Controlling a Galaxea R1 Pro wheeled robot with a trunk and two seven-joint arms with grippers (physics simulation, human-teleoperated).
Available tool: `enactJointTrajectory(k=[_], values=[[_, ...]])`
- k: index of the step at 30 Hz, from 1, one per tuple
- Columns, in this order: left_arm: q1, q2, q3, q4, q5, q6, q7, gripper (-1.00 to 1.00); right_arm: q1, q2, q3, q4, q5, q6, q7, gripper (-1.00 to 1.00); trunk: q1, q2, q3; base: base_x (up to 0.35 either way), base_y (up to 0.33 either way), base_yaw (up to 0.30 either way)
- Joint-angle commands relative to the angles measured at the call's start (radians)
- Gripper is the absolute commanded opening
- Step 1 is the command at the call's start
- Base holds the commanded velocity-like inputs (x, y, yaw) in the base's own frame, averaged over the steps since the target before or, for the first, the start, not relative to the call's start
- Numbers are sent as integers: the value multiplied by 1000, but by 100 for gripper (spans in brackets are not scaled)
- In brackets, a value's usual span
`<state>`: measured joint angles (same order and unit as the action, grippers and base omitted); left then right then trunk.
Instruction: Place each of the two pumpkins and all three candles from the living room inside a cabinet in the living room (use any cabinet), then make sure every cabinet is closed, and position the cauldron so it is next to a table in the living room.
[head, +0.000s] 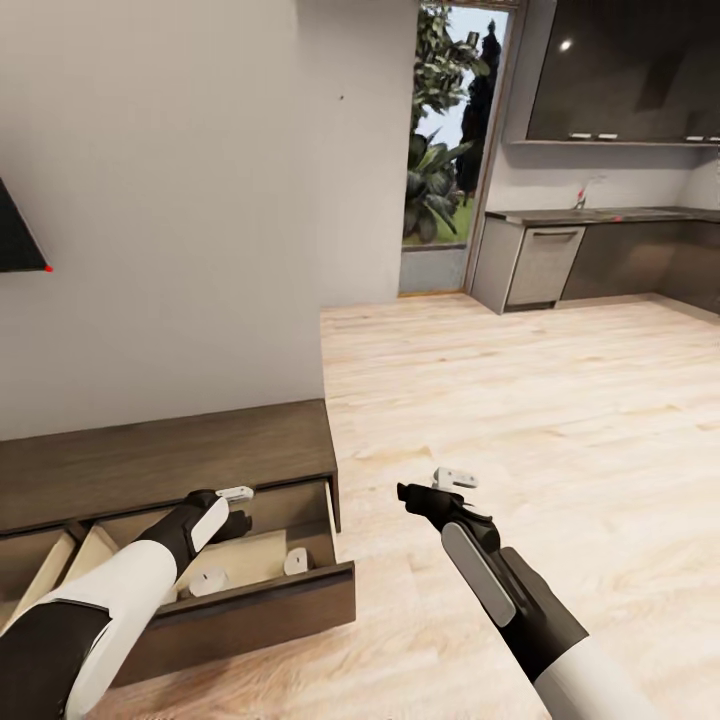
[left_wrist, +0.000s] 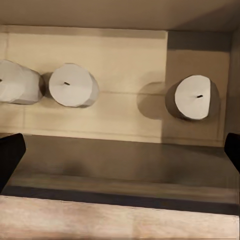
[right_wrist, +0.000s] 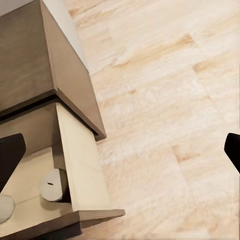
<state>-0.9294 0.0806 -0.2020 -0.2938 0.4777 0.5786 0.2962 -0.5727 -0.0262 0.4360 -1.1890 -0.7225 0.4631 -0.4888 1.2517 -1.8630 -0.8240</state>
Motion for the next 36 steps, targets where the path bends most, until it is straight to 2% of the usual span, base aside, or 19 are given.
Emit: enactJointTrajectory(k=[1,10,15,29,36], values=[[0,1,-7,-2,11,4,8,100,-1,-1,3,-2,-9,2,-9,100,-4,7,2,-79,0,0],[0,-4,-11,-2,9,4,9,100,-1,-1,3,-21,-10,11,-7,100,-39,70,30,-9,0,0],[0,0,-9,-2,10,4,9,100,0,0,3,-34,-28,18,-7,100,-58,105,46,-78,0,0],[0,3,-7,-2,11,3,7,100,0,-1,4,-32,-34,7,-2,100,-112,203,90,-298,12,0],[0,9,-5,-2,15,3,6,100,0,0,4,-41,-34,4,-1,100,-112,203,90,-311,144,0]])
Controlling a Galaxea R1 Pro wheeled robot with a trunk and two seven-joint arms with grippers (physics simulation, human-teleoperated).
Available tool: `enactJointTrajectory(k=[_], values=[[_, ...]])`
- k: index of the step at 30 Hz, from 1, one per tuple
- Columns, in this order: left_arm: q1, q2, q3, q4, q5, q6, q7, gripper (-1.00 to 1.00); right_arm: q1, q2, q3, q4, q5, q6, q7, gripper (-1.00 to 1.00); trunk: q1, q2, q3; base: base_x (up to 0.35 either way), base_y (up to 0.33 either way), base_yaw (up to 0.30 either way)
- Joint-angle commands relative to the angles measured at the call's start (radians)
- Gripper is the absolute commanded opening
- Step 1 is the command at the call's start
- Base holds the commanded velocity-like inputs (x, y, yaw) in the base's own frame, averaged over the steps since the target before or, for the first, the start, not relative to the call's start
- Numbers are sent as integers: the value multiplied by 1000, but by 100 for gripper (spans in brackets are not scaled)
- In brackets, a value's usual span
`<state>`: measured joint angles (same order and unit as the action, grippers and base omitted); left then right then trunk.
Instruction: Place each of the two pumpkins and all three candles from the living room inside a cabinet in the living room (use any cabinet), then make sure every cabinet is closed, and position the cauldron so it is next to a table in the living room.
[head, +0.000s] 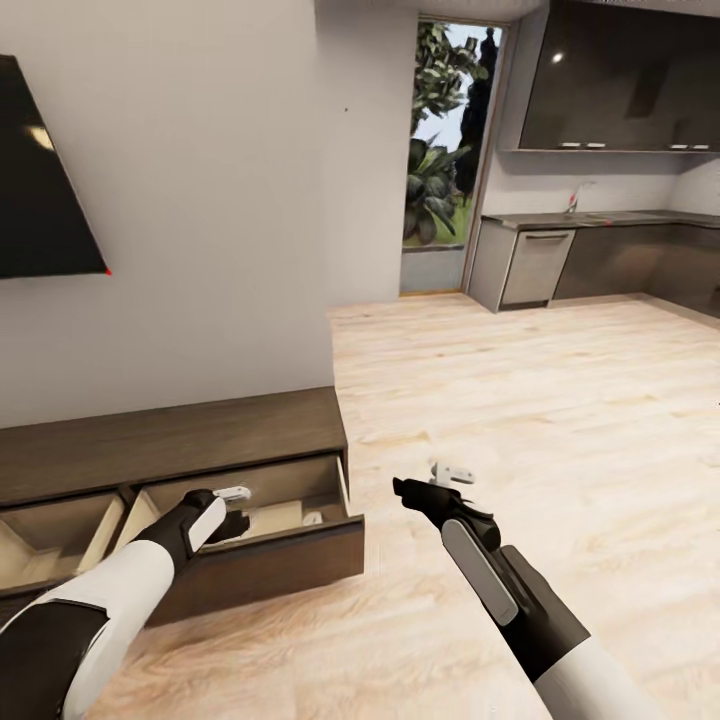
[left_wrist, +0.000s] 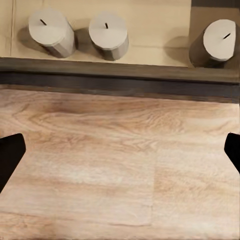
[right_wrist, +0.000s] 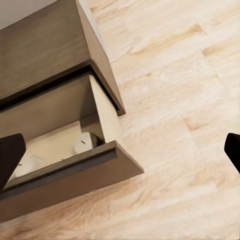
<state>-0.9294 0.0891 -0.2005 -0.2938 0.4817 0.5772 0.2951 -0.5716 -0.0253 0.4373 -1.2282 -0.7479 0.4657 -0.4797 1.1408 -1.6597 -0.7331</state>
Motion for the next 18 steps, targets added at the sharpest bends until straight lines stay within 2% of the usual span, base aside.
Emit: enactJointTrajectory(k=[1,9,15,18], values=[[0,0,-7,-2,11,4,7,100,-1,-1,3,-2,-8,1,-10,100,-1,-1,-1,-299,180,0],[0,11,3,-2,11,4,6,100,-1,-1,3,-1,-8,-1,-10,100,-1,-1,-1,-290,194,0],[0,24,7,-2,38,4,6,100,-1,-1,3,0,-8,-1,-10,100,-1,-1,-1,-287,198,3],[0,30,7,-2,47,4,6,100,-1,-1,3,5,-8,-1,-10,100,-1,-1,-1,-278,196,135]])
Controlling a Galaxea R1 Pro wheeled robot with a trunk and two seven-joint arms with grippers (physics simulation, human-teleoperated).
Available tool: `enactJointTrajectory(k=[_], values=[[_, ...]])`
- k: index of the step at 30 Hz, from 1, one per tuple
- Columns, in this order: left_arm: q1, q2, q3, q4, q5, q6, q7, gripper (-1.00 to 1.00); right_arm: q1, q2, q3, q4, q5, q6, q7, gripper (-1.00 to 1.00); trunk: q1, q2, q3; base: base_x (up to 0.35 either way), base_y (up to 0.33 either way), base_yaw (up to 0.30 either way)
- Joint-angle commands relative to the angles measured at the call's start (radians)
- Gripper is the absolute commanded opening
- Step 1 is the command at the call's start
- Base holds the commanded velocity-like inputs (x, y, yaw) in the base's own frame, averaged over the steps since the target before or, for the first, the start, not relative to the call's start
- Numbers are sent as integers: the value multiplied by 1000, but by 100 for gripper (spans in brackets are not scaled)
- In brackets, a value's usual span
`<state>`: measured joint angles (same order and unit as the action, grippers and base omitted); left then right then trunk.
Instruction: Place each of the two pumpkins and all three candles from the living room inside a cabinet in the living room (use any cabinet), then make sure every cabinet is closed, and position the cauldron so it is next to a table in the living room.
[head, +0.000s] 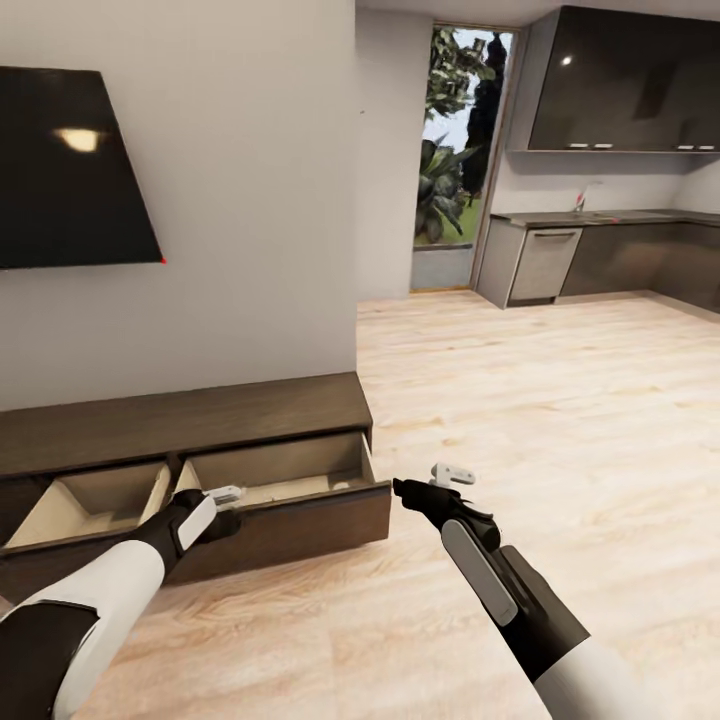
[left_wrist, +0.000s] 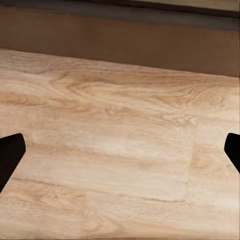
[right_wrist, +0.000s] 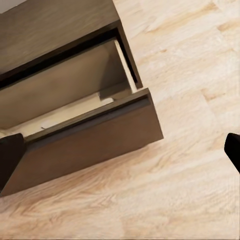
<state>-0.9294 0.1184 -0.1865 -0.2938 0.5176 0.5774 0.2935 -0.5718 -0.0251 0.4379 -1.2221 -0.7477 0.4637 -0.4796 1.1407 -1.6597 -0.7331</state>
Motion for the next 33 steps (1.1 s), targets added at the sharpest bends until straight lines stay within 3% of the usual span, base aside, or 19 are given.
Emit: enactJointTrajectory(k=[1,14,22,33], values=[[0,3,-7,-2,12,4,7,100,-1,-1,3,-1,-9,1,-10,100,-1,-1,-1,-220,155,229],[0,5,-7,-2,13,4,8,100,-1,-1,3,4,-10,1,-9,100,-1,-1,-1,-32,20,237],[0,5,-13,-4,10,3,8,100,0,-1,2,7,-10,0,-8,100,-1,-1,2,-32,14,-64],[0,5,-14,-4,11,3,7,100,-1,-1,3,7,-12,1,-9,100,-1,-1,5,-217,176,-79]])
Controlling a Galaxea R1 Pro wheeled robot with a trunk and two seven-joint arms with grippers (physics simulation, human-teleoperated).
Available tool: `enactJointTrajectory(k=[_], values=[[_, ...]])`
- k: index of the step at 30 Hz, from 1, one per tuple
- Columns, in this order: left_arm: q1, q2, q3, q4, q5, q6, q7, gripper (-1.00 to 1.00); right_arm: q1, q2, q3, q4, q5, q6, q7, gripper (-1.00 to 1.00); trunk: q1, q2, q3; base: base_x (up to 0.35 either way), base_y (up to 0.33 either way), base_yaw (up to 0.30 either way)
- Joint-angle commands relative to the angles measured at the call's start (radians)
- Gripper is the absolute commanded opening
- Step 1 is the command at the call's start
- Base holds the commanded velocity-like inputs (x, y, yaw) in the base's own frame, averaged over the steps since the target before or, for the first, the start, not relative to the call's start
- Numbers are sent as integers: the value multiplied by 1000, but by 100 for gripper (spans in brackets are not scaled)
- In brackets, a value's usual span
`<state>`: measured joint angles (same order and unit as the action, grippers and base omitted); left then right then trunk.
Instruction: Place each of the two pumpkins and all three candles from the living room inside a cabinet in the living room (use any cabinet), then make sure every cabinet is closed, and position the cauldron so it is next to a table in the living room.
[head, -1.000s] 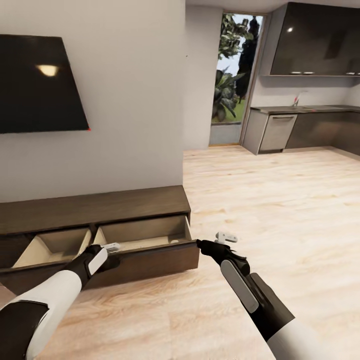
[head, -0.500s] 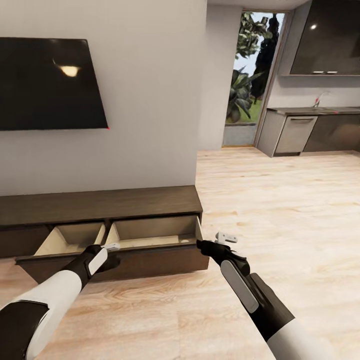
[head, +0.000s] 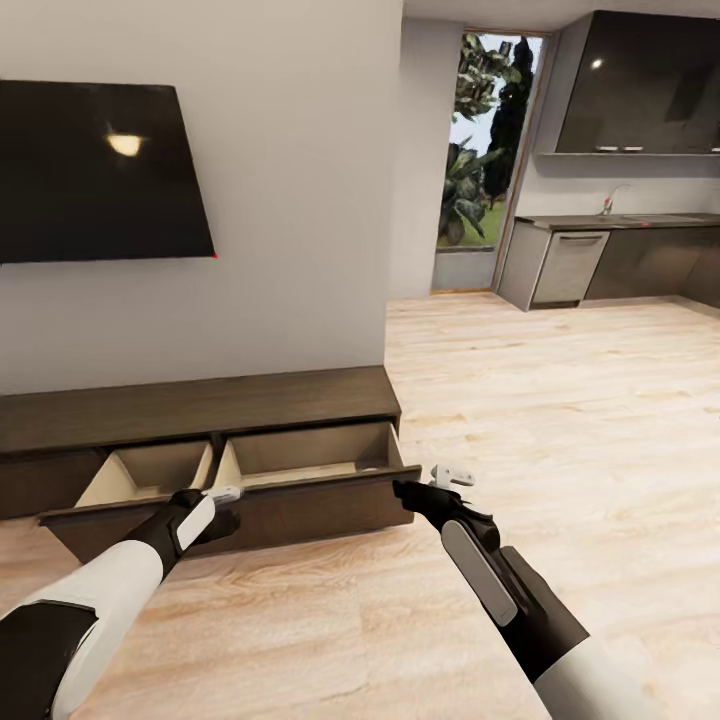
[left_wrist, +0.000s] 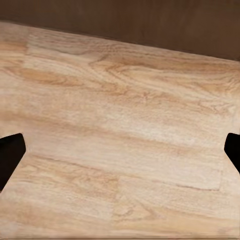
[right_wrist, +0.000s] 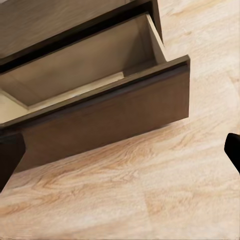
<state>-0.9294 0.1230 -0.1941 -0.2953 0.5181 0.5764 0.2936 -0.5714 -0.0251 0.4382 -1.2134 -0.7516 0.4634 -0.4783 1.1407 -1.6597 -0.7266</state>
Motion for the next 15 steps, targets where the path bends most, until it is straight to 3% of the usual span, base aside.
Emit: enactJointTrajectory(k=[1,5,15], values=[[0,1,-7,-2,11,4,7,100,-1,-1,3,-2,-8,1,-10,100,-1,-1,-1,-276,146,53],[0,0,-6,-2,10,4,8,100,-1,-1,4,-4,-8,1,-11,100,-1,-1,-1,-206,120,130],[0,0,-3,-6,10,4,10,100,-1,-1,4,-1,-8,0,-10,100,-1,-1,-1,-16,10,14]])
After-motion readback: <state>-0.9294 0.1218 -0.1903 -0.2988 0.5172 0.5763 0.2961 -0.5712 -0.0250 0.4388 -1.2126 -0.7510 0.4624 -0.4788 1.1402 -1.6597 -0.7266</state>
